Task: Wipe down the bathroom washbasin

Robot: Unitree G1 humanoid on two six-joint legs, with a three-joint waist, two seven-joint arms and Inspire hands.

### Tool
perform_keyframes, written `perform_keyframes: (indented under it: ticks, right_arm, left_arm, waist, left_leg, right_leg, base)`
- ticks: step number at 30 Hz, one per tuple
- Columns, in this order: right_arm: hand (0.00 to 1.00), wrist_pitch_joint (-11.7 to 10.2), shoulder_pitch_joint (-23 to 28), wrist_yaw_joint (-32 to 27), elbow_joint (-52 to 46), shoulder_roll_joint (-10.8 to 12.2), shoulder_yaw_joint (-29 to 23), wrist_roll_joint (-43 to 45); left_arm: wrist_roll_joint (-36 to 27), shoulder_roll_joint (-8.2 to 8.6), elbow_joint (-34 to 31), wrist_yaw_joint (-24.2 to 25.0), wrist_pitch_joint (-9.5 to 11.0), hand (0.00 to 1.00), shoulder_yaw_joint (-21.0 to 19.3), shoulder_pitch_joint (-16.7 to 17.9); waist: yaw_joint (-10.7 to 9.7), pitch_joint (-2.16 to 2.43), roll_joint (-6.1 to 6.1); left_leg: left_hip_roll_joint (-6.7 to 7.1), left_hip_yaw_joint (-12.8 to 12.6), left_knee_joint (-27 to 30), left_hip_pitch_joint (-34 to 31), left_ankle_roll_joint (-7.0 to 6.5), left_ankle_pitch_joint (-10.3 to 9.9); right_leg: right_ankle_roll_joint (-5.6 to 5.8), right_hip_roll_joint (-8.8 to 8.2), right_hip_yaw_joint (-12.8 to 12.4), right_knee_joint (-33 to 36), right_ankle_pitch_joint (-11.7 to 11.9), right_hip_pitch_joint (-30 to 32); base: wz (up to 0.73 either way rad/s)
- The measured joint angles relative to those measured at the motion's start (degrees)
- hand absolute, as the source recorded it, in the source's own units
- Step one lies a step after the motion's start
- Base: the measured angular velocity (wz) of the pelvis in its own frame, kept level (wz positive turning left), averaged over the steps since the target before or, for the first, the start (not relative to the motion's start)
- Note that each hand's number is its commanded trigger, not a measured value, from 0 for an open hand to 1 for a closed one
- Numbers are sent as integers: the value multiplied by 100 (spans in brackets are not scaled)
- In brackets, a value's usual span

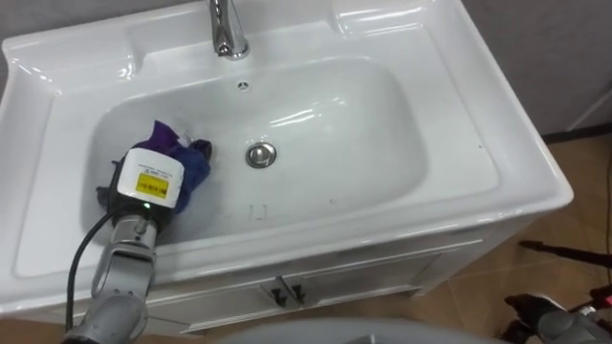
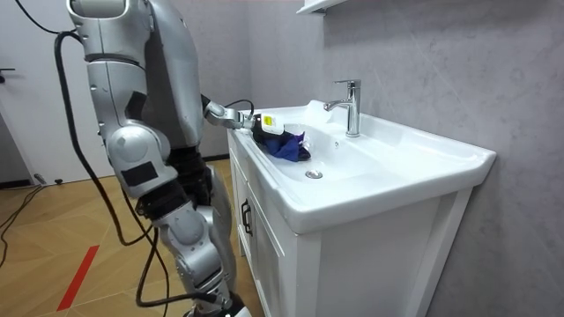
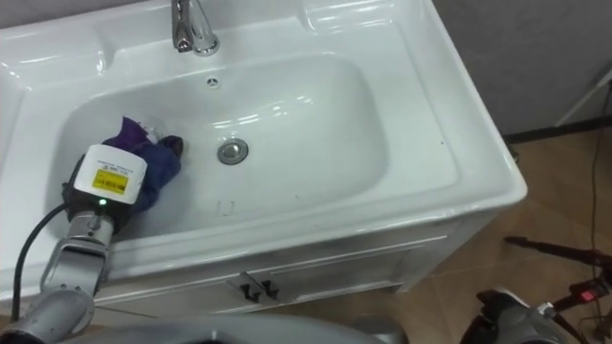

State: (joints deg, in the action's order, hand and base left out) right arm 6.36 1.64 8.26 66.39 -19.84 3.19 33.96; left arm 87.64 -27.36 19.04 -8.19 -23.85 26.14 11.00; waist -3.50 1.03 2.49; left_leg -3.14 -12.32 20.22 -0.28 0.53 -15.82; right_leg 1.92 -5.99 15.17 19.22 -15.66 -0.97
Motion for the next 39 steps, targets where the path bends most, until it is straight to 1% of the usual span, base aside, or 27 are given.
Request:
perform_keyframes:
  ticks: [2, 5, 7, 8, 10, 11, 12, 13, 14, 15, 16, 17, 18, 19, 20, 22, 24, 25, 26, 28, 29, 31, 32, 33, 34, 36, 39]
  right_arm:
    - [0, -133, -1, -19, 34, 0, 23, -74]
    - [0, -183, -17, -132, 48, 3, 196, -242]
    - [0, -262, -39, -144, 47, 13, 242, -242]
    - [0, -286, -38, -147, 43, 12, 241, -245]
    - [0, -371, -53, -182, 46, 12, 346, -272]
    - [0, -443, -92, -191, 66, 12, 460, -350]
    - [0, -482, -130, -193, 110, 20, 492, -432]
    - [0, -571, -172, -195, 173, 22, 570, -512]
    - [0, -651, -220, -202, 293, 18, 659, -584]
    - [0, -687, -237, -202, 324, 18, 689, -614]
    - [0, -769, -259, -192, 409, 18, 696, -630]
    - [0, -817, -263, -196, 512, 18, 696, -638]
    - [0, -882, -275, -210, 629, 18, 691, -640]
    - [0, -887, -277, -217, 670, 19, 694, -613]
    - [0, -894, -260, -219, 702, 21, 693, -607]
    - [0, -901, -221, -201, 800, 23, 693, -621]
    - [0, -969, -231, -199, 875, 27, 696, -667]
    - [0, -991, -251, -197, 910, 39, 695, -668]
    - [0, -1010, -256, -199, 912, 46, 695, -669]
    - [0, -1044, -276, -243, 934, 117, 696, -699]
    - [0, -1051, -267, -245, 952, 136, 697, -699]
    - [0, -1054, -274, -231, 989, 206, 776, -702]
    - [0, -1054, -277, -230, 980, 213, 814, -696]
    - [0, -1046, -275, -206, 969, 223, 858, -660]
    - [0, -1041, -269, -182, 969, 227, 860, -637]
    - [0, -999, -218, -167, 991, 249, 878, -622]
    - [0, -900, -186, -106, 1095, 239, 877, -622]
  left_arm:
    - [-3, 2, 2, 2, 2, 100, 36, -6]
    - [-80, 27, -14, 6, 3, 100, 68, -11]
    - [-274, 32, -215, 100, 56, 100, 91, -27]
    - [-300, 32, -304, 145, 93, 100, 92, -29]
    - [-503, 16, -754, 518, 405, 100, 90, -143]
    - [-652, -8, -1016, 686, 591, 100, 86, -162]
    - [-763, -23, -1151, 782, 689, 100, 88, -199]
    - [-1079, -69, -1459, 1031, 905, 100, 51, -310]
    - [-1488, -104, -1725, 1264, 1187, 100, 78, -483]
    - [-1668, -105, -1815, 1382, 1333, 100, 101, -602]
    - [-1950, -90, -2002, 1580, 1624, 100, 120, -796]
    - [-2067, -97, -2132, 1669, 1766, 100, 121, -868]
    - [-2283, -97, -2398, 1830, 2009, 100, 121, -1034]
    - [-2528, -98, -2682, 1938, 2203, 100, 112, -1193]
    - [-2653, -98, -2817, 1997, 2298, 100, 104, -1283]
    - [-3138, -98, -3095, 2089, 2629, 100, 75, -1634]
    - [-3360, -74, -3209, 2186, 2796, 100, 100, -1882]
    - [-3414, 26, -3209, 2240, 2901, 100, 112, -2016]
    - [-3413, 84, -3209, 2246, 2949, 100, 111, -2047]
    - [-3413, 258, -3135, 2266, 3170, 100, 152, -2176]
    - [-3413, 279, -3119, 2278, 3192, 100, 180, -2194]
    - [-3414, 494, -2812, 2286, 3318, 100, 298, -2209]
    - [-3414, 572, -2686, 2284, 3326, 100, 344, -2210]
    - [-3412, 715, -2421, 2282, 3367, 100, 404, -2210]
    - [-3408, 795, -2222, 2282, 3372, 100, 478, -2209]
    - [-3403, 866, -2106, 2241, 3287, 100, 586, -2207]
    - [-3403, 954, -1799, 2060, 3222, 100, 561, -2226]
  waist:
    - [-26, -23, 7]
    - [-122, -35, -3]
    - [-196, -106, -31]
    - [-239, -111, -38]
    - [-250, -160, -65]
    - [-250, -171, -77]
    - [-254, -178, -84]
    - [-242, -190, -81]
    - [-233, -214, -66]
    - [-236, -219, -40]
    - [-233, -235, -31]
    - [-238, -240, -31]
    - [-253, -253, -27]
    - [-242, -253, -18]
    - [-252, -257, -9]
    - [-257, -247, 31]
    - [-302, -247, 50]
    - [-338, -247, 64]
    - [-368, -252, 58]
    - [-464, -276, 22]
    - [-484, -276, 21]
    - [-608, -291, -2]
    - [-619, -291, -7]
    - [-654, -291, -5]
    - [-749, -280, 16]
    - [-833, -287, 6]
    - [-950, -284, 2]
  left_leg:
    - [28, 9, -66, 62, -5, 3]
    - [102, 12, -189, 93, -45, 65]
    - [171, 55, -262, 115, -83, 98]
    - [182, 69, -257, 92, -91, 104]
    - [209, 79, -216, 41, -103, 105]
    - [205, 64, -172, -51, -111, 100]
    - [204, 64, -144, -107, -112, 100]
    - [203, 66, -69, -232, -122, 94]
    - [198, 72, -1, -325, -140, 84]
    - [195, 72, 24, -364, -153, 76]
    - [192, 75, 72, -444, -171, 65]
    - [189, 82, 100, -480, -177, 61]
    - [177, 82, 170, -559, -180, 59]
    - [172, 81, 204, -609, -182, 57]
    - [172, 78, 250, -630, -193, 49]
    - [149, 66, 344, -633, -234, 19]
    - [136, 3, 342, -594, -233, 19]
    - [137, -13, 320, -561, -233, 20]
    - [138, -22, 307, -547, -233, 20]
    - [121, -84, 300, -505, -233, 19]
    - [107, -131, 302, -493, -233, 19]
    - [65, -252, 273, -410, -231, 18]
    - [53, -298, 243, -393, -228, 16]
    - [34, -325, 234, -387, -218, 6]
    - [-8, -343, 236, -406, -200, -27]
    - [-54, -390, 215, -398, -187, -55]
    - [-54, -480, 109, -288, -196, -47]
  right_leg:
    - [13, -20, -12, 11, -7, -13]
    - [42, -100, 43, 33, -25, -12]
    - [76, -155, 57, 51, -42, -10]
    - [94, -167, 68, 47, -45, -7]
    - [142, -192, 73, 20, -32, 27]
    - [152, -206, 71, 45, -25, 110]
    - [158, -212, 74, 56, -19, 151]
    - [162, -211, 91, 47, 6, 223]
    - [162, -218, 136, 54, 23, 259]
    - [163, -225, 167, 70, 24, 262]
    - [164, -239, 206, 131, 25, 294]
    - [164, -247, 221, 154, 26, 319]
    - [163, -250, 223, 158, 32, 343]
    - [162, -245, 221, 158, 39, 359]
    - [161, -239, 212, 157, 43, 357]
    - [161, -202, 107, 157, 43, 322]
    - [160, -175, -32, 134, 44, 309]
    - [159, -175, -37, 132, 44, 288]
    - [159, -174, -52, 134, 44, 285]
    - [152, -156, -135, 137, 49, 287]
    - [147, -147, -164, 136, 53, 291]
    - [141, -107, -273, 128, 73, 244]
    - [135, -97, -303, 132, 77, 242]
    - [126, -74, -346, 133, 83, 267]
    - [113, -39, -354, 142, 101, 321]
    - [93, 12, -391, 117, 153, 339]
    - [103, 20, -450, 49, 223, 287]
  base:
    - [0]
    - [8]
    - [11]
    - [15]
    - [10]
    - [0]
    - [6]
    - [12]
    - [17]
    - [20]
    - [15]
    - [14]
    - [11]
    - [13]
    - [9]
    - [2]
    - [-8]
    - [-6]
    - [-5]
    - [-14]
    - [-20]
    - [-17]
    - [-18]
    - [-15]
    - [-11]
    - [-8]
    - [-15]
